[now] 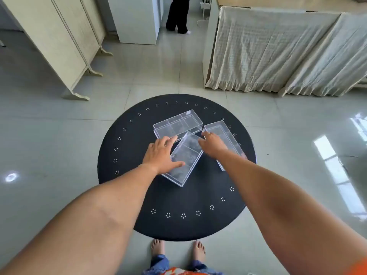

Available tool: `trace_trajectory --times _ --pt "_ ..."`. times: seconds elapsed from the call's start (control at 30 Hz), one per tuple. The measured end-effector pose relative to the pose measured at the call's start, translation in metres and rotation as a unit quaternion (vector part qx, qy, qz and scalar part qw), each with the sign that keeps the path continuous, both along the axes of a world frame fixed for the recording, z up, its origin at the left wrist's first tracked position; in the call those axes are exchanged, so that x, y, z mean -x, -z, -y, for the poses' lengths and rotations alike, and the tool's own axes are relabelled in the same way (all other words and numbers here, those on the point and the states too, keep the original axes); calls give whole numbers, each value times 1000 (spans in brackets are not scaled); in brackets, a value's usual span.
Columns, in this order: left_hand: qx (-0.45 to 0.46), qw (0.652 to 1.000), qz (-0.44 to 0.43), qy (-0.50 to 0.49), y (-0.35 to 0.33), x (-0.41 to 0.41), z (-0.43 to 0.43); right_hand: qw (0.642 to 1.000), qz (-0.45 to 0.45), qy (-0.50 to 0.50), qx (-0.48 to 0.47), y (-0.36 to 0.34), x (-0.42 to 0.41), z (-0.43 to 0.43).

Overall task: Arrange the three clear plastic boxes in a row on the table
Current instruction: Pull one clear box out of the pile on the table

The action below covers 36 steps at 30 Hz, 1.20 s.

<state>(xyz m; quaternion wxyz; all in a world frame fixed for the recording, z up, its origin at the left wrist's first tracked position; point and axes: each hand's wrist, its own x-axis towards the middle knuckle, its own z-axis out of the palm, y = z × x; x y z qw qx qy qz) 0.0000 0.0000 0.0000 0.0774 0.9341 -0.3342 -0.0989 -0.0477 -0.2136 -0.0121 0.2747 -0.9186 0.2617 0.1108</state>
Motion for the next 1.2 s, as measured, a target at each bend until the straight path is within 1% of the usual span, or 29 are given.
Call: trace_trajectory --times 0.07,0.17,0.27,0.43,0.5,0.57,0.73,0.83,0.9,0.97,1.07,1.2 --pt "-17 999 -27 7 13 12 -5 1000 -8 19 -17 7 2 -3" --pt "-21 997 -64 -23 41 34 -14 998 -17 46 -45 21 6 -7" --pt "5 995 -70 -65 58 45 -15 995 -12 56 -78 29 5 -8" --pt "65 980 -142 -123 73 61 -13 986 10 106 -130 43 5 -6" --pt "97 972 -148 -156 76 64 -14 980 24 124 -153 47 7 -8" --pt "112 970 -146 -161 76 64 -16 974 31 140 -172 53 9 -8" --pt "112 970 -165 -140 70 52 -27 964 37 166 -206 55 13 -11" --pt "150 961 -184 -144 58 43 -31 958 61 177 -218 48 11 -12" --pt "197 947 -201 -158 50 37 -33 952 75 192 -226 43 7 -9" --pt "257 924 -214 -184 44 30 -36 946 94 202 -236 38 5 -6" --pt "333 874 -262 -241 34 18 -38 930 122 215 -272 32 4 -4" --pt "364 801 -368 -301 20 2 -42 911 150 232 -307 25 2 -11"
